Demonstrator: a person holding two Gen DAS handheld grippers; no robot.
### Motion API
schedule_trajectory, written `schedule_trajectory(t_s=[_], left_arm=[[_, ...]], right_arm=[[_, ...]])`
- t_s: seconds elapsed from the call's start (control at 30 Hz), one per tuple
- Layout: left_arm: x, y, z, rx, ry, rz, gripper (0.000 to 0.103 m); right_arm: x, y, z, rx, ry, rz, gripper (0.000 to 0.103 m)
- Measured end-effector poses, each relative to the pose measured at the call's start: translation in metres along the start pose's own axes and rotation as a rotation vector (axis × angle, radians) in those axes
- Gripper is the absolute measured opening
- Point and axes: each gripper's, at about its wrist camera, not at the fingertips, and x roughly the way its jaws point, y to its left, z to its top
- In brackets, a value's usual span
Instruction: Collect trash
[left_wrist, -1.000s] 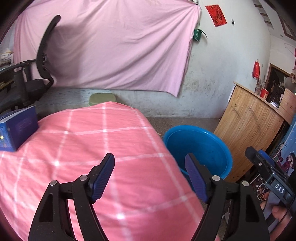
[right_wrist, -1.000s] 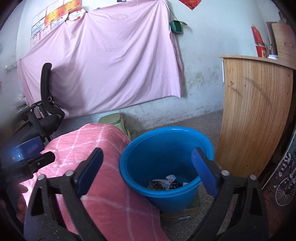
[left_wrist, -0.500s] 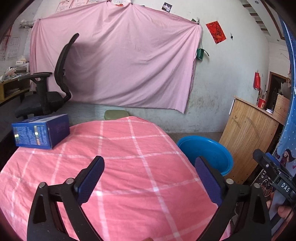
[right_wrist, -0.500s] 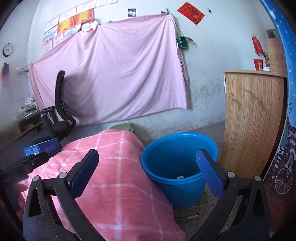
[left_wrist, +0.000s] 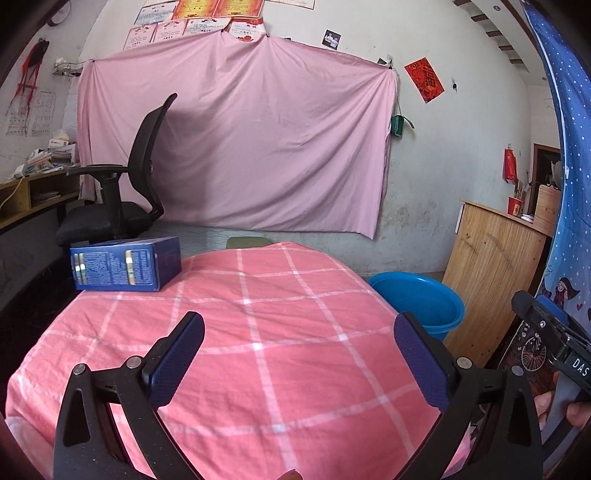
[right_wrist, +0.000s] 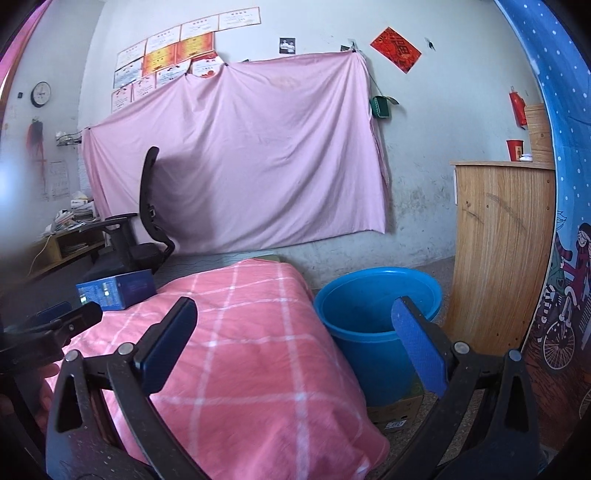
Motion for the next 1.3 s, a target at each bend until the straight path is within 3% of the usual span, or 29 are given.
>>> schedule_trajectory(t_s=[0.6,1.3], left_arm=[[-0.049,0.014,-0.043,0.007,-0.067,0.042,0.101],[-0.048,0.02,-0.061,0.036,-0.066,0.075,0.101]], right_arm=[[-0.041,0.031,-0.041,-0.063,0.008,-0.025,0.103],[-0.037,0.043,-0.053,-0.115,0.048,-0.039,0.103]])
